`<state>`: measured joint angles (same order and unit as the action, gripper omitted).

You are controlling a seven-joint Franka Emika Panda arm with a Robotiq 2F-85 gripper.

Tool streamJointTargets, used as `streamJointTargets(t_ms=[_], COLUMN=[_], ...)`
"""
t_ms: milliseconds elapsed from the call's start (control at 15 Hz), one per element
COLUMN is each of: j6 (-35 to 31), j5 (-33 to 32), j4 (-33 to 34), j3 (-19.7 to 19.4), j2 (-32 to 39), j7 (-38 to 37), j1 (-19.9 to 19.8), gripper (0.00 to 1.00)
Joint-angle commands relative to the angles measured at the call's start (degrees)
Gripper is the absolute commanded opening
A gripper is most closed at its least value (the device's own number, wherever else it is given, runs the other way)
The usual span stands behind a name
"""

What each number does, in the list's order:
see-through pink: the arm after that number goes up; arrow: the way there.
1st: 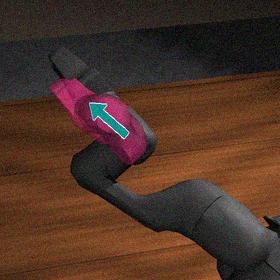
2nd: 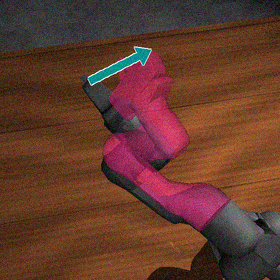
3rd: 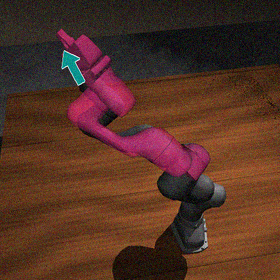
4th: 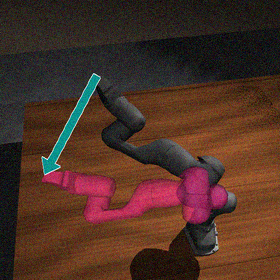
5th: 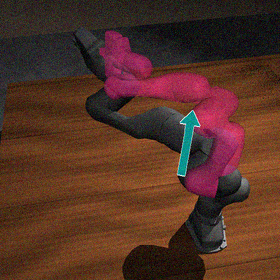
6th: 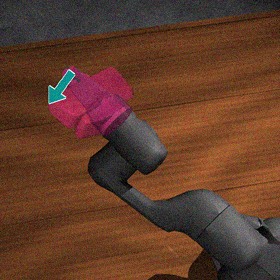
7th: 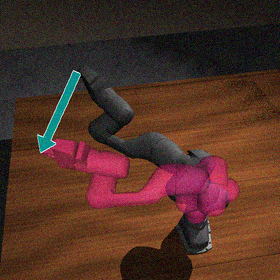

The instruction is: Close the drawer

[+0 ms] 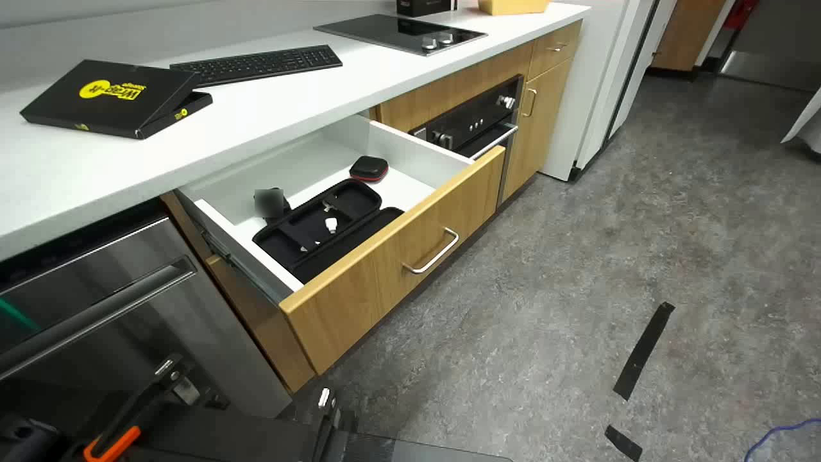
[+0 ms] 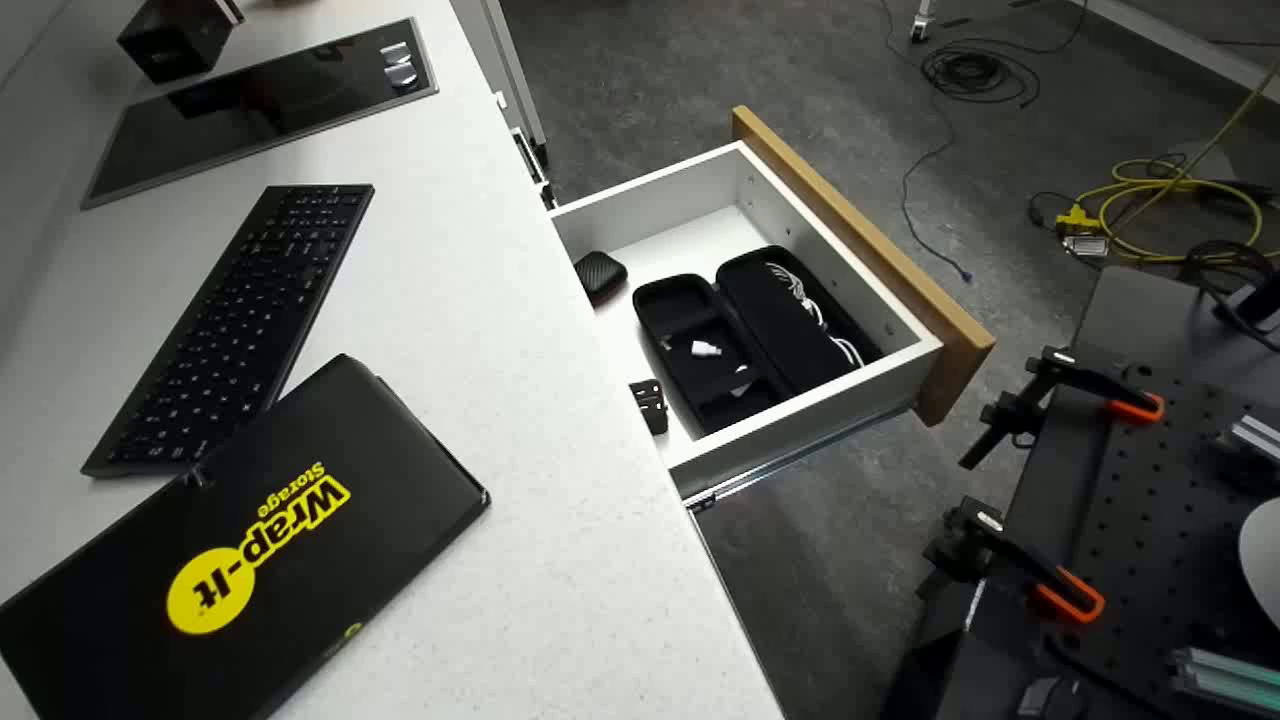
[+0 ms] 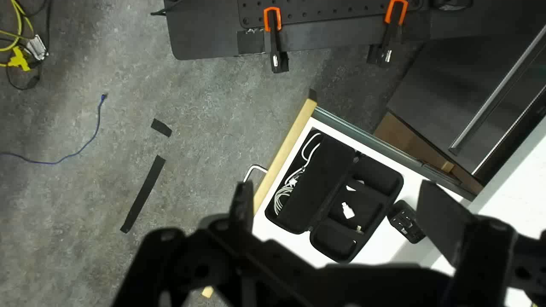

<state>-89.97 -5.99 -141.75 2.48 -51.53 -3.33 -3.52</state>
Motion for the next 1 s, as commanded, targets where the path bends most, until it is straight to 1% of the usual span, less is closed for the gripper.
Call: streamJointTargets(t_ms=[0,133,267,467,667,733,933], j6=[0.19,0.19,-1.69,-8.37,-17.4,-20.18,-25.67], j5=[-0.36,-0.36,0.44,-0.02,-1.46,-2.16,-3.27], j4=[0.16,0.16,0.19,-1.91,-4.19,-4.83,-5.03], j3=[-0.47,-0.47,-0.38,-0.41,-1.09,-1.5,-3.47], j2=[0.18,0.17,3.68,10.15,18.59,21.53,29.69], j7=[-0.47,-0.47,-1.81,-5.01,-8.87,-9.88,-11.8], j1=[0.77,0.77,0.45,-0.86,-3.1,-4.17,-6.97], gripper=[1.0,1.0,1.0,1.0,1.0,1.0,1.0])
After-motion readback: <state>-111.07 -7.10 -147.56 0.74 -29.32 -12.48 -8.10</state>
